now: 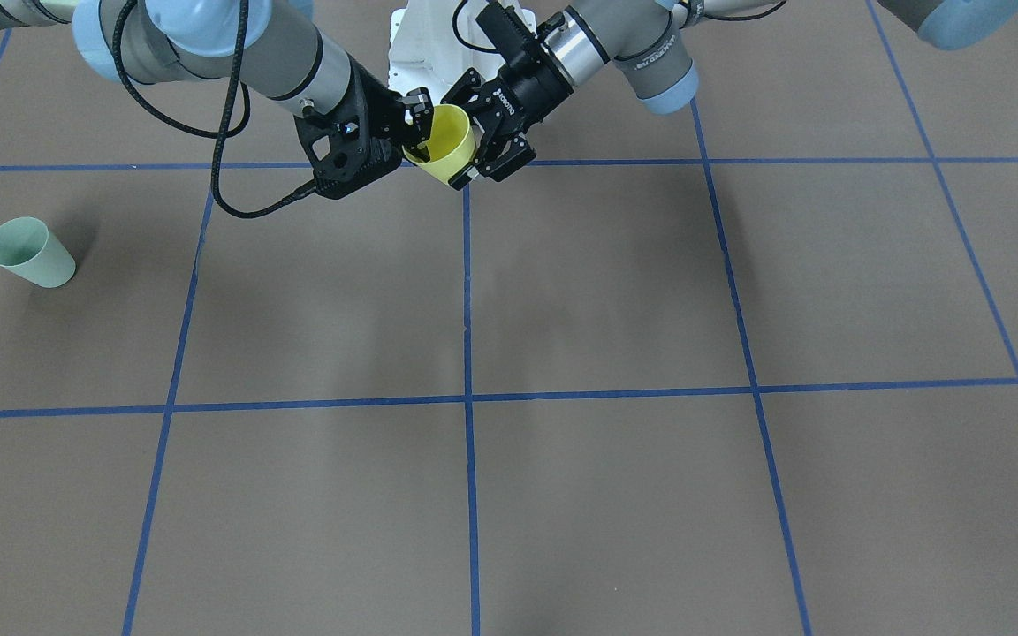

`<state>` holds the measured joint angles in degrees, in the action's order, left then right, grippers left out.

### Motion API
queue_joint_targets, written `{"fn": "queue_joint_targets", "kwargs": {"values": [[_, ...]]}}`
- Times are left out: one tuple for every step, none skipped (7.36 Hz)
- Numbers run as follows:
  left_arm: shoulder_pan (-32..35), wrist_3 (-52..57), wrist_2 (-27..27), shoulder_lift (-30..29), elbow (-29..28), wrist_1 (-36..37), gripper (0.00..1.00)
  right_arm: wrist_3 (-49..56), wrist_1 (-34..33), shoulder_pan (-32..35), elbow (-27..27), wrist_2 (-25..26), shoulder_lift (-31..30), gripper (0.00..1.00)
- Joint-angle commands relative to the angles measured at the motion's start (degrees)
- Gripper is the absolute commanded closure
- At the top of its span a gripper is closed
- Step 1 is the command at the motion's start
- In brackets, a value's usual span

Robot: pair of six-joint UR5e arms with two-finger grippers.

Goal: Transfer and stack yellow cup on green cup

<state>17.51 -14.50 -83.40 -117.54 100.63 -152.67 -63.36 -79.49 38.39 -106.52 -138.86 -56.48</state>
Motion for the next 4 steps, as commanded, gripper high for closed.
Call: {"fn": "queue_joint_targets", "kwargs": {"values": [[0.0,-0.1,-0.3,-0.1,-0.1,-0.1,0.03,-0.5,0.2,1.3,-0.3,-0.5,0.0,1.00],[0.0,-0.7,-0.4,-0.1,0.0,-0.3,0.01,-1.4,0.3,1.6,-0.4,-1.1,-0.1,1.00],[0.0,-0.7,-0.4,-0.1,0.0,-0.3,0.01,-2.4,0.3,1.6,-0.4,-1.2,-0.1,1.00],[0.1,-0.7,-0.4,0.0,0.0,-0.4,0.01,-2.4,0.3,2.0,-0.5,-1.8,-0.1,1.00]]}}
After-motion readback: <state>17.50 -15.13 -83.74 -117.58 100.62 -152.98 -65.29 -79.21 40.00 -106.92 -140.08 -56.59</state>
